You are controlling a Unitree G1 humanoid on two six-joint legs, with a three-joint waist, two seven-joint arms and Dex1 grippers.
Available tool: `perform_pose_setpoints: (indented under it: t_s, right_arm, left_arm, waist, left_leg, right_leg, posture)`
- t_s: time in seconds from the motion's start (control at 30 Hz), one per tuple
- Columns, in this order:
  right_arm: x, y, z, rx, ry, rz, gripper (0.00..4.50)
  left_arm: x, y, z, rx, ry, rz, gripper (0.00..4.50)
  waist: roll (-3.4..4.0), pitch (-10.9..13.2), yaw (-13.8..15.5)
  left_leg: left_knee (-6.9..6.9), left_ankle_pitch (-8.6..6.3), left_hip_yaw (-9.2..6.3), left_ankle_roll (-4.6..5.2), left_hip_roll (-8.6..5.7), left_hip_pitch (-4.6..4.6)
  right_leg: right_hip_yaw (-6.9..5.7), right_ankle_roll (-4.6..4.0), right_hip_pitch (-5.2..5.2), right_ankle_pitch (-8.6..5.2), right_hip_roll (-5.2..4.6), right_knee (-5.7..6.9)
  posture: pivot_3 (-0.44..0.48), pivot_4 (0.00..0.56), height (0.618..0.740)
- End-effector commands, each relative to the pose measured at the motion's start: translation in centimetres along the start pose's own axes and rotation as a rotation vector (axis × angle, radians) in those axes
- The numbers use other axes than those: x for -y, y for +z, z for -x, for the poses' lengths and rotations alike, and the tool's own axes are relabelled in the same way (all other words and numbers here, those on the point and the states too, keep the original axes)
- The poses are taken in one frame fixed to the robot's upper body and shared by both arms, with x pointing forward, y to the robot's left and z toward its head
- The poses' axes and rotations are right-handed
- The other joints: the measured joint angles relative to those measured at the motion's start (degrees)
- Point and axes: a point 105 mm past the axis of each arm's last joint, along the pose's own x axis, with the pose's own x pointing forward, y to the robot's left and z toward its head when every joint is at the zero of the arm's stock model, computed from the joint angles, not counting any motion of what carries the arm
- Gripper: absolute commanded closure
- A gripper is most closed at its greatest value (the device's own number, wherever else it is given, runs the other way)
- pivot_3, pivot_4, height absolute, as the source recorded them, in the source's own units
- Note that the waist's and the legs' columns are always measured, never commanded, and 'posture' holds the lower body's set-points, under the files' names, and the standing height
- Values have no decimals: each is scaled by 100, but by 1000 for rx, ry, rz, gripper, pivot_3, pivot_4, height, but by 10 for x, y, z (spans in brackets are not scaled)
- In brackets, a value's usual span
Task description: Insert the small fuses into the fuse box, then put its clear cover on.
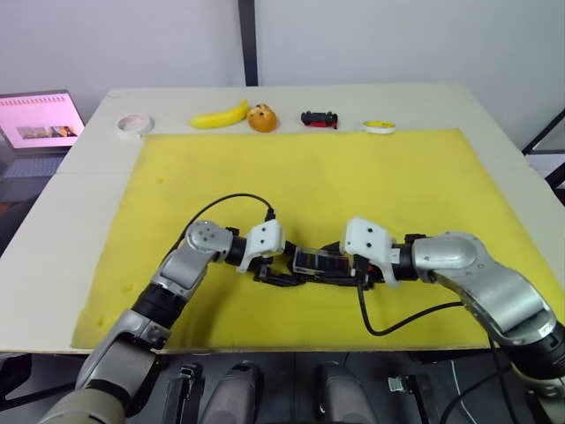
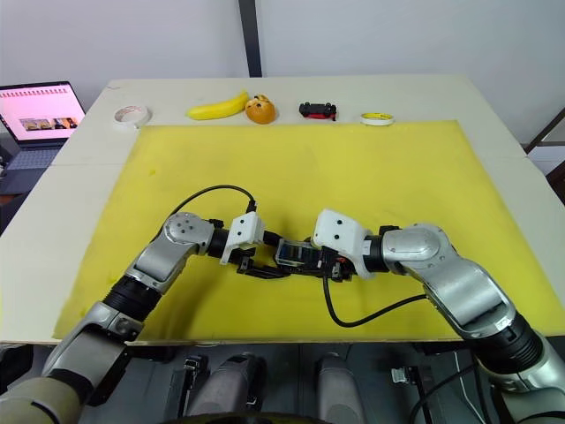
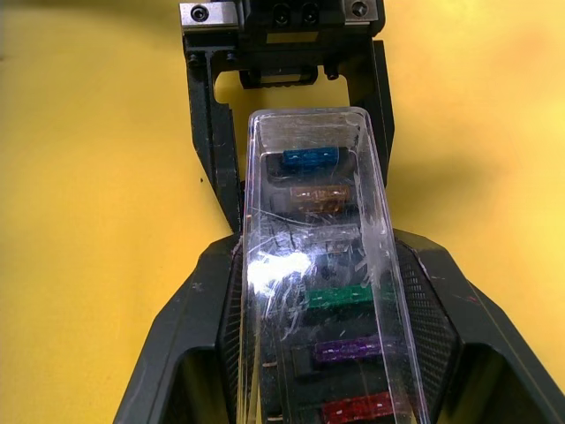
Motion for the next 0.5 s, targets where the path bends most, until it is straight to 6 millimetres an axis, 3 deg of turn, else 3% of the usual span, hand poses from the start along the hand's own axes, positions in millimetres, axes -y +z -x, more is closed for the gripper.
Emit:
perform_pose_setpoints:
  t_s: [0.03,0.2,0.5]
  right_arm:
    - [2,-12,3,-55,31,-63,2780]
    - [4,-16,2,-66,43,-104,2780]
    - [3,-9,3,-24,7,-22,2780]
  left_arm:
    - [-3,6,-1,3,19,-28,1969]
    - [-3,6,-2,5,19,-29,1969]
    - [-3,5,-1,2,23,-26,1969]
  waist:
    - [0,0,3]
    - [-2,-1,6]
    - [-2,-2,5]
  left_leg:
    - [0,0,-1,0,0,0]
    - [1,0,-2,0,-1,0]
    - [2,2,-3,-4,-2,0]
  right_leg:
    - [0,0,1,0,0,0]
    - [-1,0,3,0,0,0]
    - [-1,0,3,0,-1,0]
  posture:
    - [0,150,740]
    - [0,150,740]
    - [0,150,740]
